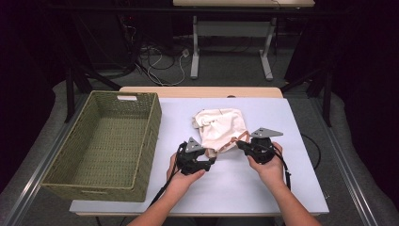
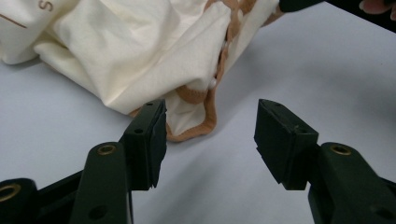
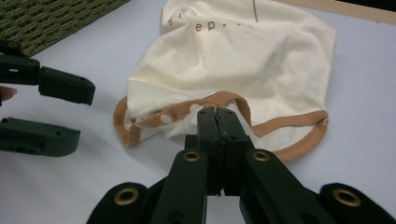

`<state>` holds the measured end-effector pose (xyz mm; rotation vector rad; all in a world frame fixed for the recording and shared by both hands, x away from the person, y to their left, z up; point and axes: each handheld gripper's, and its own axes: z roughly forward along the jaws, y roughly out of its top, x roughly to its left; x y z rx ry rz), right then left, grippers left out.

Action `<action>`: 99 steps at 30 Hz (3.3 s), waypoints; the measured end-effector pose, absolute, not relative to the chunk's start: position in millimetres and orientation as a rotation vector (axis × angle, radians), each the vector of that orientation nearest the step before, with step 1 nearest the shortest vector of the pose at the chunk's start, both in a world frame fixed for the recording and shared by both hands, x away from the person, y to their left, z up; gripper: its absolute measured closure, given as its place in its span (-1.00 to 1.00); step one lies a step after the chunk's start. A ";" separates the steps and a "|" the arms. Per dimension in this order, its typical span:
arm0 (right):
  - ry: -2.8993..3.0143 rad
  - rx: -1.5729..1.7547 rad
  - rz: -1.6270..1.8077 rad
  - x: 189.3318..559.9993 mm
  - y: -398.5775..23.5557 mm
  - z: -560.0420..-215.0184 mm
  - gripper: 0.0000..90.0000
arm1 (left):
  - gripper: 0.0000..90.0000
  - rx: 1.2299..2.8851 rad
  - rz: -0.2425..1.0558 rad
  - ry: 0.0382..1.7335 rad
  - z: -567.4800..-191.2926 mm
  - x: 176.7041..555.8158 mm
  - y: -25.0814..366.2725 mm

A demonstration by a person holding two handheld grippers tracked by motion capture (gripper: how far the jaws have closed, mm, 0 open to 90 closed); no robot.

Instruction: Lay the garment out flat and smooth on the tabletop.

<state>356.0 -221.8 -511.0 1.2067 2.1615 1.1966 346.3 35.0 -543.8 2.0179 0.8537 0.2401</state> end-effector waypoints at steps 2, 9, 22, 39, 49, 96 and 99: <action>2.148 1.226 1.196 356.3 -227.0 -510.4 0.99 | -0.01 2.020 0.235 0.843 -545.5 344.9 31.8; 2.123 1.283 1.169 357.1 -247.8 -512.6 0.99 | 0.09 2.054 0.229 0.784 -549.7 342.8 18.5; 2.103 1.349 1.157 359.3 -270.3 -526.8 0.99 | 0.26 2.101 0.216 0.736 -558.2 354.1 -17.5; 2.113 1.353 1.162 355.7 -272.4 -528.2 0.99 | 0.99 2.145 0.161 0.811 -558.1 363.4 -10.8; 2.204 1.313 1.161 350.4 -266.6 -523.7 0.99 | 0.99 2.127 0.172 0.797 -532.8 350.9 20.4; 2.482 1.057 1.181 225.4 -228.5 -518.0 0.99 | 0.99 2.146 0.105 0.747 -519.2 232.9 89.7; 2.489 1.056 1.179 217.9 -227.9 -518.3 0.99 | 0.99 2.142 0.103 0.743 -518.4 228.1 91.4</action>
